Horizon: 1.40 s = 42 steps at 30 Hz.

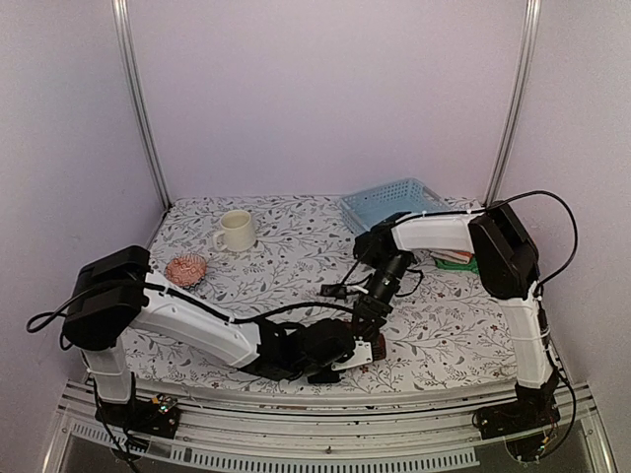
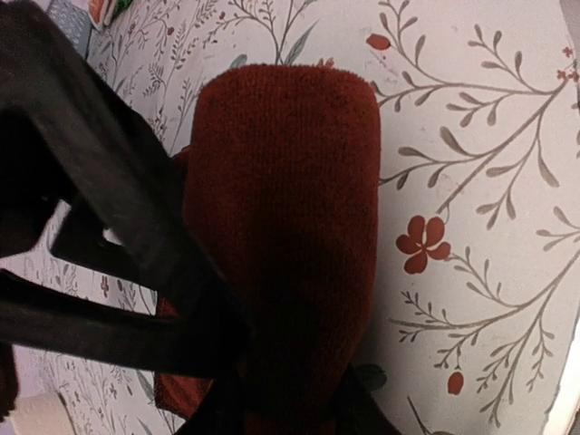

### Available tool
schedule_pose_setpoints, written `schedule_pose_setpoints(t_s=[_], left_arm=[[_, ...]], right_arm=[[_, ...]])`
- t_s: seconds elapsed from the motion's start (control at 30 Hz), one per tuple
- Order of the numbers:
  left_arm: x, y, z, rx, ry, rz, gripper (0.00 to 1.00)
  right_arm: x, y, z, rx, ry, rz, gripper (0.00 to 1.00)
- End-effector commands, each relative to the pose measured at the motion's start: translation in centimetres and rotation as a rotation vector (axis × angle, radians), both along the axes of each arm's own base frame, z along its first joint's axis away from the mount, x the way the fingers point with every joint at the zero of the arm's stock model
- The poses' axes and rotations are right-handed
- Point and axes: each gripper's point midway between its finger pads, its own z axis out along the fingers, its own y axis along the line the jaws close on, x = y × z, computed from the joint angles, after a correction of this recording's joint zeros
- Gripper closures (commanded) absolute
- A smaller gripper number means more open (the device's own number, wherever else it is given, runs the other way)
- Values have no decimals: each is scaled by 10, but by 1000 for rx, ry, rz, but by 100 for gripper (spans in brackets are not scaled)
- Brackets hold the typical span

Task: Roll the towels
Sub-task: Roll the towel at the center of the board.

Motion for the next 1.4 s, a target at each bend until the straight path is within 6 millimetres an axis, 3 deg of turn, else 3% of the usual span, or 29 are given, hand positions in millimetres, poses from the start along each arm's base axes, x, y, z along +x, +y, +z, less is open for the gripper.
schedule_pose_setpoints(t_s=[0.0,0.1,0.27,0.4,0.5,0.57,0.73,0.83,1.0,1.37], left_arm=[[-27,21,-24,112,169,-38,75],[-45,19,-22,99,298,-59,77],[-62,14,-28,83,536,-40,79],[-60,16,-42,84,746,31,80],[-57,12,-41,51,897,66,79],[-54,10,-41,32,984,95,79],[-45,8,-47,-3,1192,183,81],[-41,7,-49,-14,1253,212,81],[-33,8,-54,-39,1350,282,81],[-25,11,-58,-47,1355,310,82]], right_arm=[[49,-17,59,78,-259,-68,44],[62,-33,95,143,-351,-154,44],[59,-66,138,250,-491,-248,44],[41,-84,182,336,-674,-252,44],[21,-91,196,403,-739,-230,44],[13,-96,191,395,-751,-216,45],[-5,-105,146,306,-736,-137,47],[-11,-109,111,242,-815,-69,46],[-12,-91,75,143,-949,43,42],[-14,-33,33,117,-1084,180,40]])
